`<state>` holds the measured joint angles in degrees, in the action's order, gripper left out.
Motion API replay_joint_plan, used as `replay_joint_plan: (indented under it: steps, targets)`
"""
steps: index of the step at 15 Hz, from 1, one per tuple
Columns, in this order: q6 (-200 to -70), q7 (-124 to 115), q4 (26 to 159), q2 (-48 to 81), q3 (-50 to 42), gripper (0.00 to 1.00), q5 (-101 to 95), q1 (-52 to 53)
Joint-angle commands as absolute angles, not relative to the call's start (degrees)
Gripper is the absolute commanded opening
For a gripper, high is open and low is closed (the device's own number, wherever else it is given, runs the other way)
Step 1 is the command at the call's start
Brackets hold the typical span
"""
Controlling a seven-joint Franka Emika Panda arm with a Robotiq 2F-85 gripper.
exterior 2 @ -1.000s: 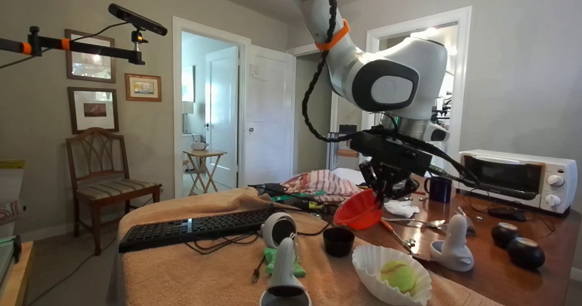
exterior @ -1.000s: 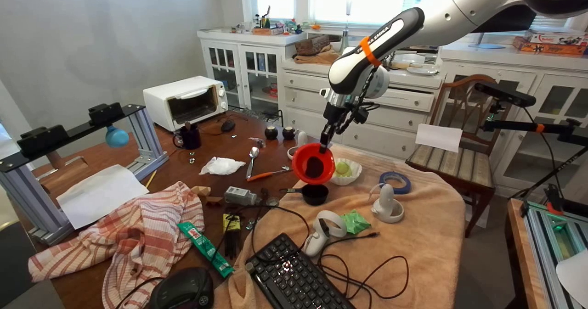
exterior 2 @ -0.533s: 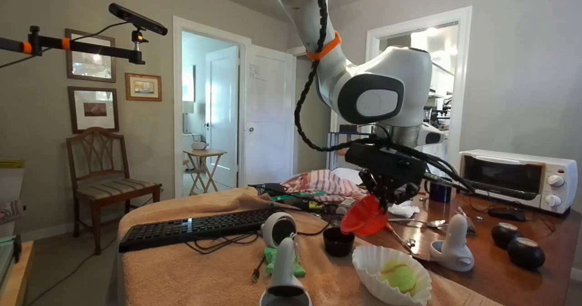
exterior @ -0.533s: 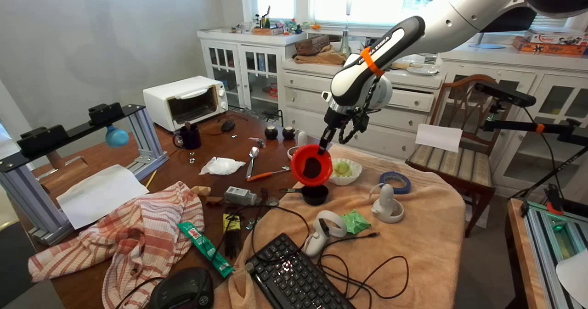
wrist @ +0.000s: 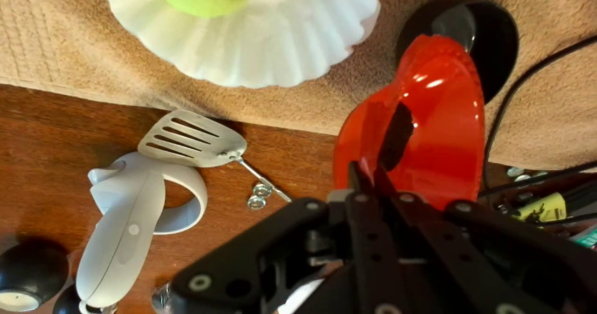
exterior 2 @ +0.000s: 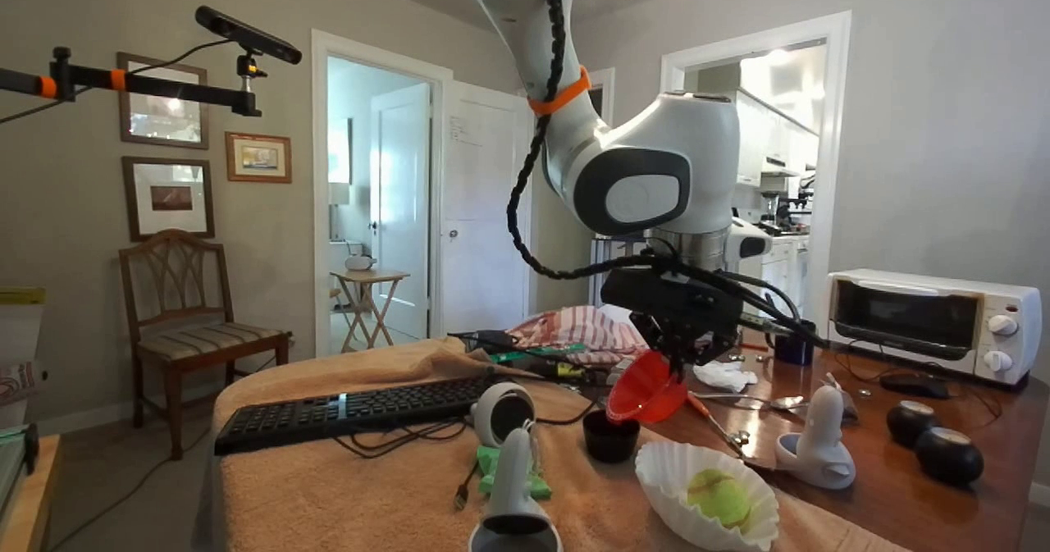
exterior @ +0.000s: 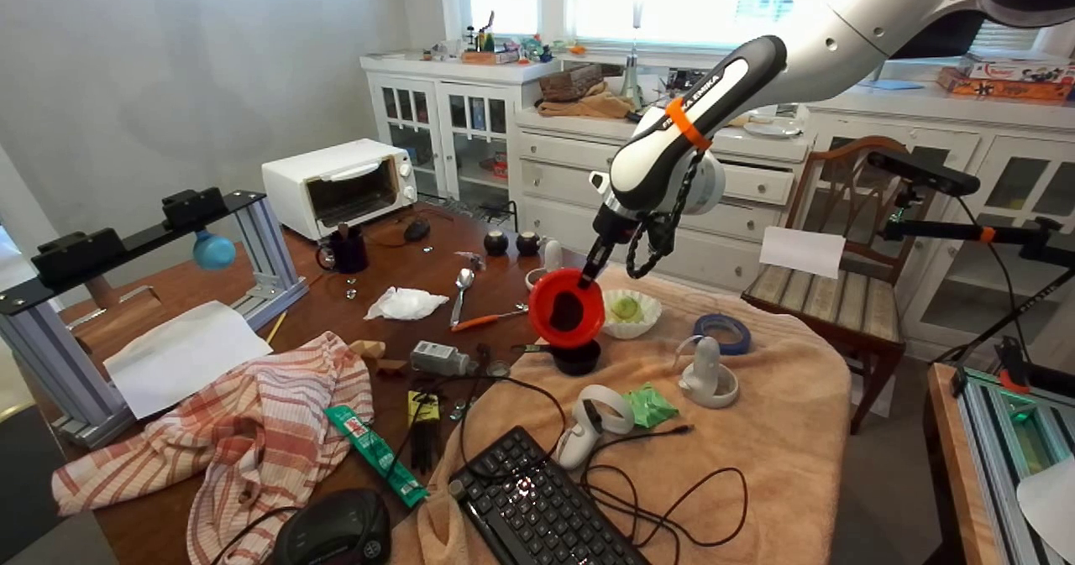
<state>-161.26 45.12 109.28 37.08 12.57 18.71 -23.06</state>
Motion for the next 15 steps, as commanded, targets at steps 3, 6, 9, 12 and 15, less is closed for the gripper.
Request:
replay_joint_plan:
  steps: [3, 6, 9, 12, 15]
  targets:
    - [-165.3, 47.6, 115.1, 33.2, 16.9, 0.01, 18.8, -27.3]
    - [-164.9, 48.6, 116.1, 32.1, 18.5, 0.01, 19.1, -29.0]
    - [-166.0, 50.3, 117.0, 31.6, 19.3, 0.01, 19.2, -29.9]
    - [-168.2, 53.0, 117.7, 31.7, 20.6, 0.01, 19.1, -31.1]
    - [-170.0, 55.1, 118.5, 31.9, 22.3, 0.01, 18.9, -32.6]
